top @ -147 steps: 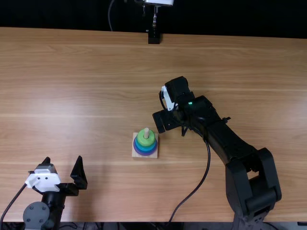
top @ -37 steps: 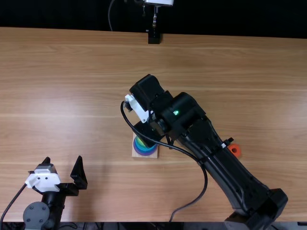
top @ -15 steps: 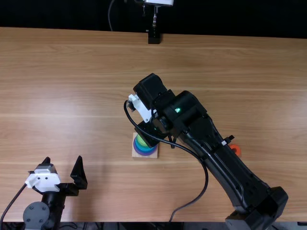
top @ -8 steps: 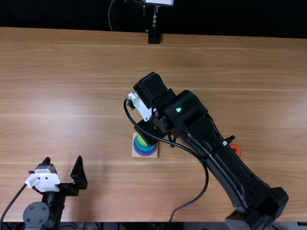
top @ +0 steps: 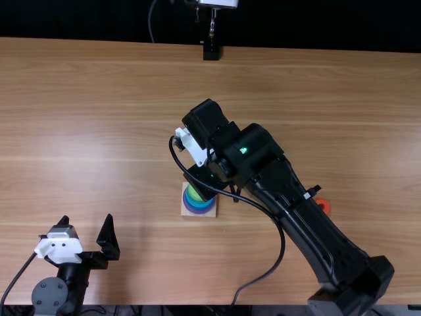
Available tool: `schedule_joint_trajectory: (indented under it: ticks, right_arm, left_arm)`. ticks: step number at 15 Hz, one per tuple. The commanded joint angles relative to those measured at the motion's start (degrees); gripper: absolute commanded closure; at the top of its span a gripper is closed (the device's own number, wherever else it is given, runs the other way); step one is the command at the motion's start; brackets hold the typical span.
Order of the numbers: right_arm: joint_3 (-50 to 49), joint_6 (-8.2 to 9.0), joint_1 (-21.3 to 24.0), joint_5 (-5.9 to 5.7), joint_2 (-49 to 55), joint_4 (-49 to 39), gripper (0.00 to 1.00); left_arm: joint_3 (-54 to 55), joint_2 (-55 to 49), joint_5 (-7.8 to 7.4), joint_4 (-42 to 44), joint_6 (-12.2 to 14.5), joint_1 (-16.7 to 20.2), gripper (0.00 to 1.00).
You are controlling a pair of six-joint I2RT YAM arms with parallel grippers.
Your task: Build the Hanoi tower: stack the rings onto the peg from bottom to top in this color order: purple, dark blue, light blue, dark green, light green, yellow, orange.
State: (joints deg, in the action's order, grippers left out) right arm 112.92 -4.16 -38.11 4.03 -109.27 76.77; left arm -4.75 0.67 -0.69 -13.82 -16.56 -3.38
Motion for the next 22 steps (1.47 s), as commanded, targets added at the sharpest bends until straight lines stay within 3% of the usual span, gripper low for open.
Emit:
schedule_joint_trajectory:
  ticks: [1, 8, 9, 10, 11, 17, 18, 20, 22]
  right_arm:
    - [1.1, 0.16, 0.0, 0.40, -0.9, 0.0, 1.00]
    - [1.0, 0.16, -0.1, 0.40, -2.5, 0.1, 1.00]
    - [0.9, 0.16, -0.1, 0.08, -2.6, 0.1, 0.84]
    - [0.9, 0.16, 0.0, -0.45, -2.6, 0.1, 0.31]
    - [0.9, 0.05, 0.0, -0.76, -2.6, 0.1, 0.00]
    - [4.8, 0.58, 0.2, -0.24, -2.1, -2.0, 0.00]
    - [4.3, 0.79, 0.4, -0.34, -2.0, -5.4, 0.00]
    - [3.1, 3.21, 0.8, -0.34, -1.9, -13.1, 0.00]
    - [-3.1, 3.53, 5.9, -0.76, 0.7, -22.0, 0.00]
  left_arm:
    - [3.2, -0.7, -0.68, -1.0, 0.2, 0.1, 0.00]
    - [3.2, -0.7, -0.79, -1.0, 0.2, 0.1, 0.00]
    - [3.2, -0.7, -0.68, -1.0, 0.2, 0.1, 0.00]
    - [3.2, -0.7, -0.68, -1.0, 0.2, 0.1, 0.00]
    - [3.2, -0.7, -0.68, -1.0, 0.2, 0.1, 0.00]
    - [3.2, -0.7, -0.68, -1.0, 0.2, 0.1, 0.00]
    - [3.2, -0.7, -0.68, -1.0, 0.2, 0.1, 0.00]
    - [3.2, -0.7, -0.68, -1.0, 0.2, 0.1, 0.00]
    - [3.2, -0.7, -0.68, -1.0, 0.2, 0.1, 0.00]
